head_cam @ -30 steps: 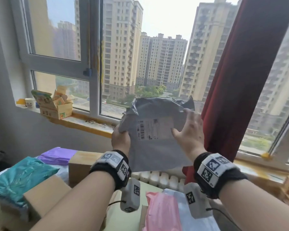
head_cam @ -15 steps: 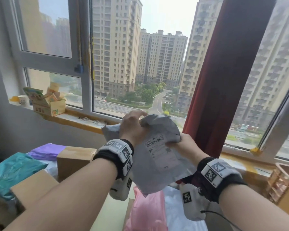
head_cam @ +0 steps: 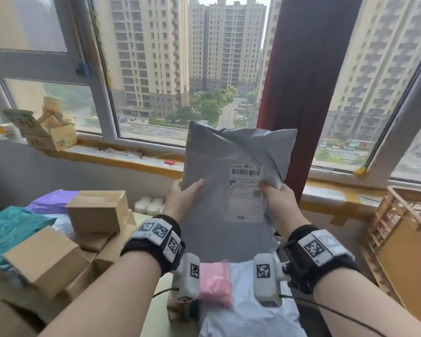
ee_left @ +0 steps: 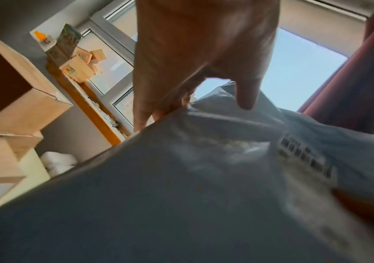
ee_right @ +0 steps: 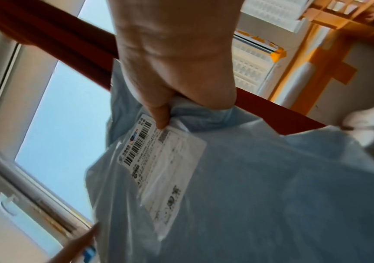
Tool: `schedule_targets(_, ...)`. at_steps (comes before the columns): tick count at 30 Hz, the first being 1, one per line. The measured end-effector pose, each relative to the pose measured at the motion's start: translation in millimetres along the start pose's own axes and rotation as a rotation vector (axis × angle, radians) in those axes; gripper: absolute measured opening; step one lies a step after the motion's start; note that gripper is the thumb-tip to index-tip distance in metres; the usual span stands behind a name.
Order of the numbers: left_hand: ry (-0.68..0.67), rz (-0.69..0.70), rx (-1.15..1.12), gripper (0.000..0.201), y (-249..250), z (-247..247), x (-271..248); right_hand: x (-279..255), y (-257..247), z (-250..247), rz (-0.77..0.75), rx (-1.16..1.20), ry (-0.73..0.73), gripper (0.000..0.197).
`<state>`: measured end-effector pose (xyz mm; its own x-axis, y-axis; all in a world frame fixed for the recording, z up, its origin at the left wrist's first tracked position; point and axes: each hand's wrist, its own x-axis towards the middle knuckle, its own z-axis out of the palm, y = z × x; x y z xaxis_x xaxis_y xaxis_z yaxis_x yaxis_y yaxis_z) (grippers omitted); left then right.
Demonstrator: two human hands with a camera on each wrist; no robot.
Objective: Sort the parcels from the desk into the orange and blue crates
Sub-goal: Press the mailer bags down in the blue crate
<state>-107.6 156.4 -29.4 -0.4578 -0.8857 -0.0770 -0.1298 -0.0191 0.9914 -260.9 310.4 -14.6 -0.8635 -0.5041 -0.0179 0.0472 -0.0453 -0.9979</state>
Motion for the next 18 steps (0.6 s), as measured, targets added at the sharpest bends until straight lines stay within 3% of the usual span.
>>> schedule_targets(2,0.02,0.031,-0.025,0.025,-20.9,4.9,-2.5,0.5,11.0,-4.2,0.035,0.05,0.012,0.015)
schedule_targets(4,0.041,0.035,-0.082,0.007,-36.4,10.3,-9.0,-0.9,24.3,-8.0,0.051,0.069,0.031,0.018)
schedule_targets(10,0.093,0.039,-0.194,0.01,-52.4,23.5,-25.6,-8.1,43.3,-21.2,0.089,0.098,0.022,0.008)
schedule_targets(18,0.099,0.038,-0.214,0.008,-43.7,41.7,-34.4,-5.2,42.7,-43.7,0.099,0.093,0.028,0.024)
